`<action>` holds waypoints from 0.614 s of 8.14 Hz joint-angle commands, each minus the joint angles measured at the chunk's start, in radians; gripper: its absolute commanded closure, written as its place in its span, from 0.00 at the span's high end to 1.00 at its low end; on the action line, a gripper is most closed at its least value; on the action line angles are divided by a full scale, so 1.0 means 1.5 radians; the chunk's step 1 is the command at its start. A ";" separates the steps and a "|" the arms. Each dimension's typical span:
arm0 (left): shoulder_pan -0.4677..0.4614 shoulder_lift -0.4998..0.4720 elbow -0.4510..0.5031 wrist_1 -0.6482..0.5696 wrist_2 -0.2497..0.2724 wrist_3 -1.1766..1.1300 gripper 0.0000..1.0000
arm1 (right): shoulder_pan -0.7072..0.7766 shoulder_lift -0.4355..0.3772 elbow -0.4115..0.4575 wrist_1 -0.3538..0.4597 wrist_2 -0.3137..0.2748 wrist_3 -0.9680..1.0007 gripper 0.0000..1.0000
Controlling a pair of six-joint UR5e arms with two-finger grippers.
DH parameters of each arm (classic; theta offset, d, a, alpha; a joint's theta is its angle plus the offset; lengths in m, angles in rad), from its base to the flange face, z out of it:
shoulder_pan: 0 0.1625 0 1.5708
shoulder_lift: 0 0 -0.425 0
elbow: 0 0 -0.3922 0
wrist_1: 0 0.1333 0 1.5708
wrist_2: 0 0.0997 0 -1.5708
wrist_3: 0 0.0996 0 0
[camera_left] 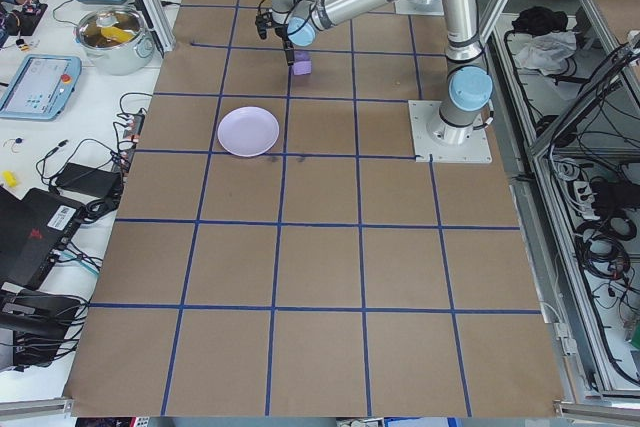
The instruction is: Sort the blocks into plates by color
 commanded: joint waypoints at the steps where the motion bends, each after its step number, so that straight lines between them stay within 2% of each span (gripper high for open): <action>1: 0.000 -0.002 -0.014 -0.002 0.002 -0.001 1.00 | 0.000 0.001 0.002 -0.004 -0.002 -0.002 1.00; 2: 0.000 -0.005 -0.026 -0.002 0.000 -0.005 1.00 | 0.000 0.005 0.003 -0.010 -0.002 0.000 1.00; 3: 0.001 -0.004 -0.029 -0.001 -0.002 -0.008 1.00 | 0.000 0.007 0.005 -0.065 0.000 0.000 1.00; 5: -0.002 -0.015 -0.038 0.001 -0.005 -0.032 1.00 | 0.000 0.030 0.006 -0.086 -0.011 0.000 1.00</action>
